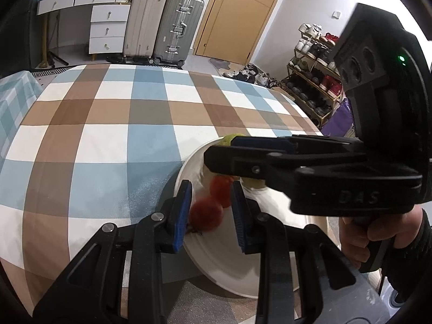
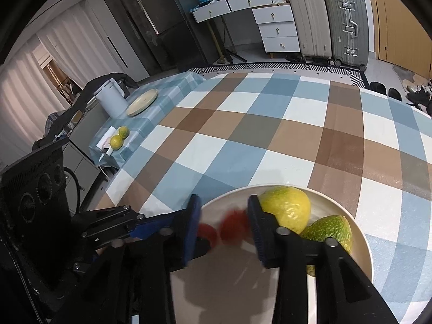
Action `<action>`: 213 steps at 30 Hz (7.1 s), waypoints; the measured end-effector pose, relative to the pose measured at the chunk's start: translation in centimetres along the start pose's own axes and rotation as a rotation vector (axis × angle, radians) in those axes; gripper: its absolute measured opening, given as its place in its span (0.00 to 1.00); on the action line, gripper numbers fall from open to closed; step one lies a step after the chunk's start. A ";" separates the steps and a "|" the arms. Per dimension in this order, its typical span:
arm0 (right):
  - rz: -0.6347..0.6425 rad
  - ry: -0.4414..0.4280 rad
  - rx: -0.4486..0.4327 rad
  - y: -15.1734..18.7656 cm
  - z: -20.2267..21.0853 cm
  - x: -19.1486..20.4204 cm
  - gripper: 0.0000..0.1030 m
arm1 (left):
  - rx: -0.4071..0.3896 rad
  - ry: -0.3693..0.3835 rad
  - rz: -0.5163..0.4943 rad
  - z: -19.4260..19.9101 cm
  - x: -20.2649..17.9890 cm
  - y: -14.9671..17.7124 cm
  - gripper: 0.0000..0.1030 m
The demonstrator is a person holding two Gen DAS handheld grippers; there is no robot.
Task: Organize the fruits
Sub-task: 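Carry both tomatoes onto the plate and open both grippers, then move both grippers back toward the oranges and plums, then close the right gripper around a dark plum, then grasp an orange with the left gripper while the right gripper lifts the plum, then carry the orange and plum onto the plate and open both grippers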
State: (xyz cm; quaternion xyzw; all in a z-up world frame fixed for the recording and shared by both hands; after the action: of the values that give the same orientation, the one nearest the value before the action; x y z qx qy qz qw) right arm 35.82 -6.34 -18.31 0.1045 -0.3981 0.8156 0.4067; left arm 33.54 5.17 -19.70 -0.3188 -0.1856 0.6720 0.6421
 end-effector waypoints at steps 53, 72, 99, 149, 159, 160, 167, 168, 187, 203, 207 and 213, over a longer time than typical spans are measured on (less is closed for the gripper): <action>0.079 0.139 -0.401 22.3 19.6 12.4 1.00 | -0.068 -0.200 0.002 20.3 -5.1 18.7 0.99; 0.007 0.044 -0.249 27.7 13.4 11.1 0.77 | -0.050 -0.175 0.030 19.1 -4.5 20.3 0.99; 0.069 0.095 -0.181 28.0 11.5 10.5 0.22 | -0.036 -0.156 0.020 18.3 -4.6 19.8 0.99; 0.032 0.049 -0.397 24.7 17.4 9.6 0.22 | 0.055 0.063 0.016 16.7 -7.1 19.4 0.38; 0.006 -0.008 -0.444 19.4 18.0 8.2 0.22 | -0.001 0.053 0.051 15.4 -4.3 12.5 0.38; 0.008 -0.014 -0.448 18.7 18.1 7.9 0.22 | 0.001 0.046 0.058 14.9 -3.9 11.7 0.38; 0.052 0.005 -0.422 14.4 16.6 5.9 0.22 | -0.007 0.030 0.065 11.9 -2.9 7.9 0.38; 0.050 0.011 -0.415 13.8 16.2 5.4 0.22 | -0.008 0.023 0.073 11.3 -2.6 7.3 0.38; -0.021 -0.028 -0.277 4.2 7.8 -0.7 0.22 | 0.005 -0.003 0.096 2.4 0.2 1.0 0.38; -0.022 -0.002 -0.156 4.6 3.7 -1.8 0.22 | 0.053 -0.009 0.072 -0.3 0.2 1.6 0.38; -0.028 0.004 -0.130 4.8 3.1 -2.1 0.22 | 0.044 -0.020 0.072 -0.3 0.2 1.1 0.38; -0.074 -0.007 -0.123 4.7 3.0 -2.4 0.23 | 0.029 -0.049 0.076 0.8 0.5 0.6 0.42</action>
State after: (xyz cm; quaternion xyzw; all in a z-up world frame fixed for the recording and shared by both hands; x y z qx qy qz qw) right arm 33.41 -11.64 -20.18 0.0966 -0.4449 0.7736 0.4409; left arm 32.61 5.70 -19.60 -0.2998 -0.1791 0.7061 0.6160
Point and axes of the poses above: each gripper's, at about its wrist camera, not at the fingertips, and z roughly against the way its jaws point, x to its left, y to its underside, the point moved 10 cm from there along -z, roughly the way its jaws point, and after that the axes turned 12 degrees about -y, right-handed, at the moved point
